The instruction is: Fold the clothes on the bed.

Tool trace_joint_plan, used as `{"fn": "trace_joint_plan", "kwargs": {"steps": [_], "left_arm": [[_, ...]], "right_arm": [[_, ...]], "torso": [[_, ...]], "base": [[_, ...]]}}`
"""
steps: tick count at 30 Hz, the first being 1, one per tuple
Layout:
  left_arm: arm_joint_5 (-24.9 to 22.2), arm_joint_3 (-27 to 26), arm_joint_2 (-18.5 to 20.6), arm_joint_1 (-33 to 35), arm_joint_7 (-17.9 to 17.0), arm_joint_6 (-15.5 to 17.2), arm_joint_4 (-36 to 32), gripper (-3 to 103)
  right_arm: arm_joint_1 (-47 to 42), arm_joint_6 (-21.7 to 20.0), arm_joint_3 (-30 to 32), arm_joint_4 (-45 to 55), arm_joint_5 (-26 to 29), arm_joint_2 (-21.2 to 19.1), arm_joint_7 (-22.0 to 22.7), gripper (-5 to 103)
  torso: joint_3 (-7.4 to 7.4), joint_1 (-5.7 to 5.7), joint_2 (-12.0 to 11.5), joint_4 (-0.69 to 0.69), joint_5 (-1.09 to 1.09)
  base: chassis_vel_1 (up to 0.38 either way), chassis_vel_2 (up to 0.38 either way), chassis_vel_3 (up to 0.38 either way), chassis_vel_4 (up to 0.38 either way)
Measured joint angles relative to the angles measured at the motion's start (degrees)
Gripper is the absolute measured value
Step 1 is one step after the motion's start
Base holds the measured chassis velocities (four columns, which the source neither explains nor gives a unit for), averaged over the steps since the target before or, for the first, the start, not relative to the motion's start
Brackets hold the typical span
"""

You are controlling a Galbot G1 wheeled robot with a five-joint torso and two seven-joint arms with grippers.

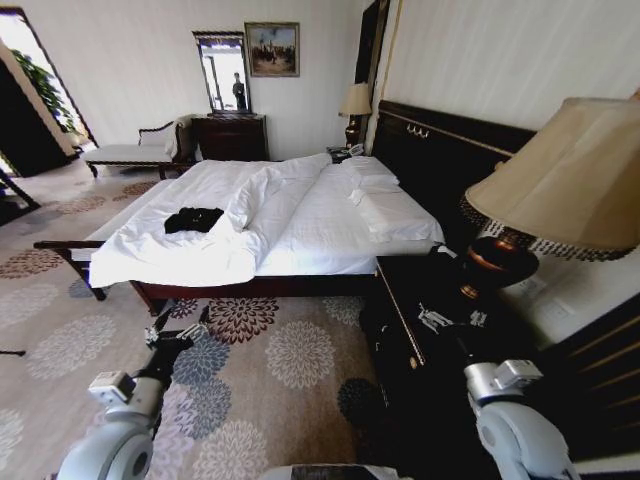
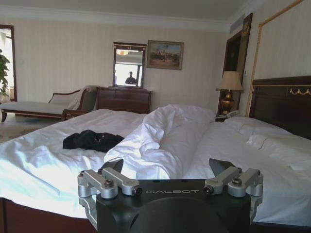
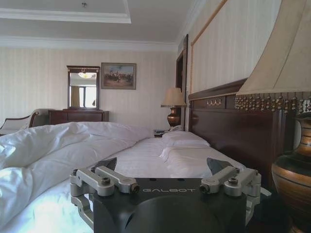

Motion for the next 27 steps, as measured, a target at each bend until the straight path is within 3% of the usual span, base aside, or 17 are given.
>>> {"fn": "trace_joint_plan", "kwargs": {"steps": [27], "left_arm": [[0.8, 0.4, -2.5, 1.3, 1.2, -0.6, 0.4, 100]], "right_arm": [[-3.5, 6.1, 1.0, -0.8, -2.7, 1.5, -4.3, 100]], "torso": [[0.0, 0.0, 0.0, 0.0, 0.01]], "base": [[0.0, 0.0, 0.0, 0.0]]}}
